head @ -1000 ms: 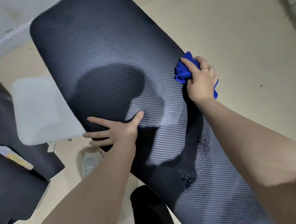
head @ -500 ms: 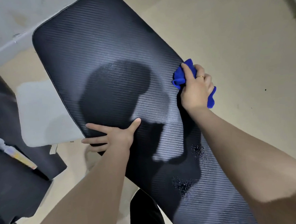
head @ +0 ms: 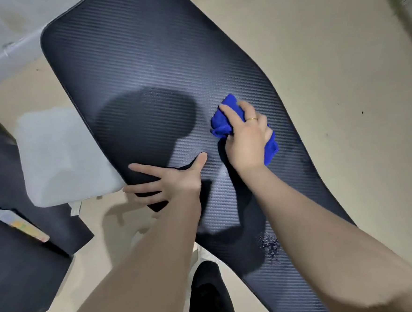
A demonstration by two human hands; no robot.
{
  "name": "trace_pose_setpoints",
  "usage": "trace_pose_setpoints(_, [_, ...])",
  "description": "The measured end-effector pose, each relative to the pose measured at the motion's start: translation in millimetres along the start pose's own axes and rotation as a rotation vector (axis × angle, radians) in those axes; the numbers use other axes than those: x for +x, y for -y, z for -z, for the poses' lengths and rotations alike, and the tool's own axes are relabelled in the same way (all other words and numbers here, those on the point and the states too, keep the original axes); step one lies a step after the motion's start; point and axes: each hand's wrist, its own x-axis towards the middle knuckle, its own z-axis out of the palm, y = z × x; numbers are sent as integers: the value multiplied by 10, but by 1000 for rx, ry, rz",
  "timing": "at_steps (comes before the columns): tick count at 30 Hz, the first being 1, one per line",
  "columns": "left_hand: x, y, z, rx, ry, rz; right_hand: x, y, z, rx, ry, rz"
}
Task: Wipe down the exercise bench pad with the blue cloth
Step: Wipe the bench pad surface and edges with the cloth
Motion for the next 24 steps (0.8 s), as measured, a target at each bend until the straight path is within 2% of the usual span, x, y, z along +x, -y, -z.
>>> trace_pose_setpoints(3, [5,41,15,-103,5,-28,-243,112,-111,-9,37,154])
trace_pose_setpoints(5, [11,72,45,-255,7,-37,-505,225,-212,-10,112,288])
trace_pose_setpoints(8, [101,215,203,-499,-14,-39,-707,383,-275,-27,180,374])
trace_pose_setpoints(10, [273,345,383,-709,94,-32,-576,420,-238,-62,179,411])
trace_pose_setpoints(13, [571,497,617,-881,288,-48,-203,512,-184,-76,98,263])
trace_pose_setpoints(15, [693,515,726,-861,290,-69,-13,619,-222,-89,19,70])
trace_pose_setpoints(17, [732,517,817,-811,302,-62,-32,789,-319,-84,-40,-19])
trace_pose_setpoints(18, [739,535,856,-792,329,-56,-134,878,-371,-77,-40,10])
trace_pose_setpoints(21, [766,641,966,-748,438,-22,-707,1023,-597,-64,36,272])
trace_pose_setpoints(24, [777,687,1075,-662,575,-72,-1140,1013,-689,-122,89,421])
